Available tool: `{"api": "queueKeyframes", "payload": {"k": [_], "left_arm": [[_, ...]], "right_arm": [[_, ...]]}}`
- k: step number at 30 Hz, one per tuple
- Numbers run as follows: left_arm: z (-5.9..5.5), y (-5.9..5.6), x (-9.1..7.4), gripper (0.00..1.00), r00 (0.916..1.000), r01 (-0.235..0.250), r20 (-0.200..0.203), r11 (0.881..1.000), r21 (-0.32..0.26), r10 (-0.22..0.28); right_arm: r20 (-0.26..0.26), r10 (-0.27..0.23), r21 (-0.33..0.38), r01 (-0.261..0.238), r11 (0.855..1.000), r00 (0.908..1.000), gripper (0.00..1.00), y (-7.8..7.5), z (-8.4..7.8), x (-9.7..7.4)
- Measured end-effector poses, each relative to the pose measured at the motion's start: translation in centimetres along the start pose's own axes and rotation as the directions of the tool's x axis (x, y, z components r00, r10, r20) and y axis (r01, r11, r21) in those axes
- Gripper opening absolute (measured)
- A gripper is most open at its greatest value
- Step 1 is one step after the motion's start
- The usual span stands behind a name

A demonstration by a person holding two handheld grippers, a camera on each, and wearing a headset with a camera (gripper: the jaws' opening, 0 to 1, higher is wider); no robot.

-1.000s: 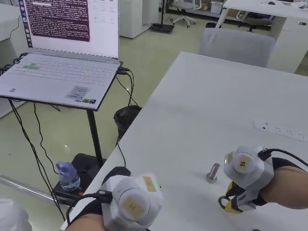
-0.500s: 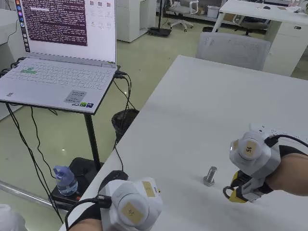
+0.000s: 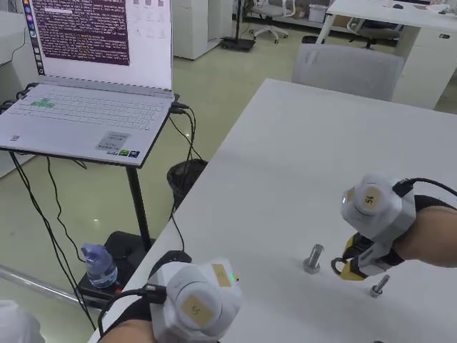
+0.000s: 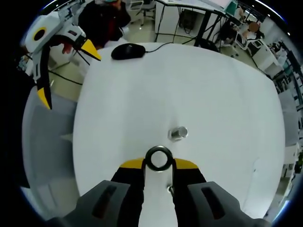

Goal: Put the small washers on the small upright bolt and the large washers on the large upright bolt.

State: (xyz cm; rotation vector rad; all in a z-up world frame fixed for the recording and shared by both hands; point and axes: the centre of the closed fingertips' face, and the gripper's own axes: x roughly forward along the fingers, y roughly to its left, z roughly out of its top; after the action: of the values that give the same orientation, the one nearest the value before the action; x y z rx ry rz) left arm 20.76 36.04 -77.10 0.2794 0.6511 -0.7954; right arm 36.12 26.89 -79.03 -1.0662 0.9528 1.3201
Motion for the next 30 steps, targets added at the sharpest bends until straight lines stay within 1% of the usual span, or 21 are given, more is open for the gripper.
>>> {"api": "queueKeyframes", "payload": {"k": [4, 9, 13, 21, 25, 26, 30], "left_arm": [[0.0, 0.0, 0.0, 0.85, 1.0000, 0.001, -0.001, 1.000, -0.001, -0.001], [0.2, 0.1, 0.0, 0.85, 1.0000, 0.000, 0.010, 1.000, -0.001, 0.000], [0.0, 0.2, 0.0, 0.85, 1.0000, 0.002, 0.003, 1.000, 0.000, -0.002], [0.0, 0.5, 0.1, 0.87, 1.0000, 0.003, 0.006, 1.000, -0.007, -0.003], [-0.1, 0.4, 0.3, 0.88, 0.9999, 0.012, 0.001, 1.000, -0.002, -0.012], [0.0, 0.4, 0.3, 0.89, 0.9999, 0.013, 0.002, 1.000, -0.006, -0.013], [0.0, 0.5, 0.3, 0.90, 0.9999, 0.013, 0.011, 1.000, -0.016, -0.013]], "right_arm": [[0.007, -0.011, 0.001, 0.011, 1.000, 0.9999, 0.22, -0.7, 0.5, 0.1], [0.011, -0.018, 0.009, 0.018, 1.000, 0.9998, 0.22, -1.5, 1.0, 0.3], [0.018, -0.024, 0.012, 0.024, 1.000, 0.9995, 0.22, -2.0, 1.7, 0.6], [0.017, -0.036, 0.014, 0.036, 0.999, 0.9992, 0.22, -2.5, 2.8, 0.8], [0.016, -0.039, 0.020, 0.038, 0.999, 0.9991, 0.22, -2.9, 3.0, 1.1], [0.018, -0.044, 0.021, 0.044, 0.999, 0.9988, 0.22, -3.1, 3.1, 1.2], [0.009, -0.041, 0.020, 0.041, 0.999, 0.9991, 0.22, -3.2, 3.1, 1.7]]}}
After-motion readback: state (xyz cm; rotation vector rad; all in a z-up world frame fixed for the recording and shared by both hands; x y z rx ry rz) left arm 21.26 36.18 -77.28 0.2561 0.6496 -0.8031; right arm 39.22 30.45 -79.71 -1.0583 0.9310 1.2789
